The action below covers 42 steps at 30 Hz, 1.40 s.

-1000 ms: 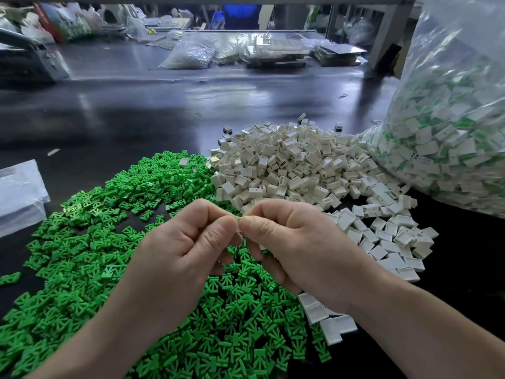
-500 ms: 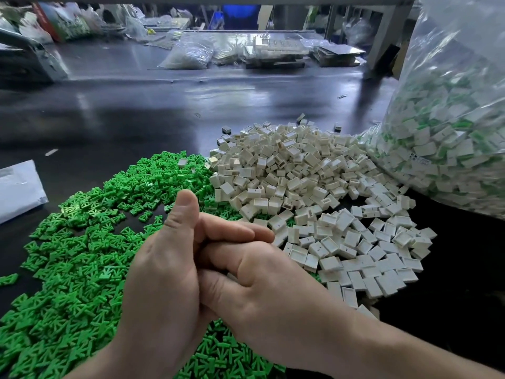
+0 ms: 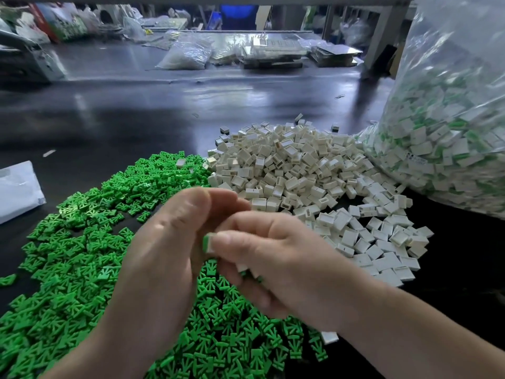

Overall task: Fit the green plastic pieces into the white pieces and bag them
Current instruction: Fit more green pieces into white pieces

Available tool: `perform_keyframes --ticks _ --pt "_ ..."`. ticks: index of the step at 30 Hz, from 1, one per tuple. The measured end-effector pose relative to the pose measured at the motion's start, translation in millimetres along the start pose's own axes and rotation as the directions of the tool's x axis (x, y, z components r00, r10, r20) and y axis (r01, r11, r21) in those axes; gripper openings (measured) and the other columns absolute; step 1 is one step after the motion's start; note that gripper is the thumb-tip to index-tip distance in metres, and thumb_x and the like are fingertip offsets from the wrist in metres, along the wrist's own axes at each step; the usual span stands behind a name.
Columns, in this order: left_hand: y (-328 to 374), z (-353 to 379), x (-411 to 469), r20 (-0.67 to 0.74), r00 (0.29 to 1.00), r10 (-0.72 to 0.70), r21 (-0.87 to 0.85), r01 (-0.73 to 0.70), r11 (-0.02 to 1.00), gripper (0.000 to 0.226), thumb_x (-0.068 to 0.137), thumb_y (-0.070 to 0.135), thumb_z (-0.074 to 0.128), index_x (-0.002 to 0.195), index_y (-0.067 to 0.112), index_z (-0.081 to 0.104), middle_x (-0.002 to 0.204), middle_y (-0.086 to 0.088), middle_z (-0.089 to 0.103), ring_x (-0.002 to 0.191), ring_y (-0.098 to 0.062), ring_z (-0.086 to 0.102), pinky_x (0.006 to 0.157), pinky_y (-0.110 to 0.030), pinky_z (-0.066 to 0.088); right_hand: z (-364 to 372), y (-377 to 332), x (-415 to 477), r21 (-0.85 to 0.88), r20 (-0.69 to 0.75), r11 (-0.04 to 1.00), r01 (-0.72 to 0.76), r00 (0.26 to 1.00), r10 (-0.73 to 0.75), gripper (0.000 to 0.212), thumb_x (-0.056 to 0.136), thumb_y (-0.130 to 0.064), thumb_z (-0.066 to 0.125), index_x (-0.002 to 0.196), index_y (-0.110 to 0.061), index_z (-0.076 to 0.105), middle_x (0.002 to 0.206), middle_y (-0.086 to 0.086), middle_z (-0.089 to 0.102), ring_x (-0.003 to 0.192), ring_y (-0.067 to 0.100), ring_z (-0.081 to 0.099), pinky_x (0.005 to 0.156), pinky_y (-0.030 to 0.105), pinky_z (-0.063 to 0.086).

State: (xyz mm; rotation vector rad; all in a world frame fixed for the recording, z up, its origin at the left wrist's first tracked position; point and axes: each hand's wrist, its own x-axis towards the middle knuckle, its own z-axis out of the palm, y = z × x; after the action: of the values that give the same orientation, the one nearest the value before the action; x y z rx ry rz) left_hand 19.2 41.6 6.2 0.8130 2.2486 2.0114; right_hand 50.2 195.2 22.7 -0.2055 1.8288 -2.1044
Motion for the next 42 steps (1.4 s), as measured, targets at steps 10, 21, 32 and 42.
perform_keyframes --ticks 10,21,32,42 --pt "-11 -10 2 -0.065 0.984 0.169 0.375 -0.132 0.917 0.035 0.090 0.064 0.051 0.099 0.035 0.067 0.096 0.016 0.070 0.088 -0.002 0.067 0.070 -0.003 0.044 -22 -5 1 0.168 0.005 0.984 -0.063 0.998 0.063 0.014 0.084 -0.027 0.061 0.073 -0.018 0.061 0.063 0.002 0.052 0.038 0.008 0.038 0.037 0.012 0.025" --pt "-8 -12 2 -0.037 0.968 0.250 0.511 -0.196 0.837 0.015 0.085 0.039 0.058 0.088 0.027 0.065 0.086 0.013 0.067 0.082 -0.007 0.065 0.070 -0.013 0.046 -21 -4 2 0.103 0.047 0.988 -0.115 0.993 0.110 0.012 0.080 -0.028 0.061 0.070 -0.022 0.064 0.062 0.001 0.054 0.037 0.009 0.037 0.038 0.012 0.025" --pt "-6 -10 -1 -0.040 0.964 0.263 0.553 -0.198 0.809 0.014 0.084 0.035 0.060 0.089 0.023 0.064 0.087 0.012 0.066 0.083 -0.007 0.064 0.072 -0.013 0.044 -21 -3 3 0.140 0.078 0.983 -0.116 0.991 0.106 0.014 0.082 -0.026 0.060 0.069 -0.022 0.064 0.062 0.000 0.054 0.037 0.009 0.039 0.037 0.012 0.026" --pt "-2 -2 0 -0.050 0.950 0.307 0.608 -0.215 0.765 0.019 0.085 0.037 0.058 0.094 0.021 0.063 0.089 0.016 0.064 0.084 0.001 0.059 0.075 -0.003 0.038 -28 2 6 0.248 0.041 0.966 -0.067 0.997 0.059 0.017 0.087 -0.032 0.066 0.079 -0.019 0.062 0.070 0.000 0.058 0.040 0.005 0.046 0.033 0.014 0.031"
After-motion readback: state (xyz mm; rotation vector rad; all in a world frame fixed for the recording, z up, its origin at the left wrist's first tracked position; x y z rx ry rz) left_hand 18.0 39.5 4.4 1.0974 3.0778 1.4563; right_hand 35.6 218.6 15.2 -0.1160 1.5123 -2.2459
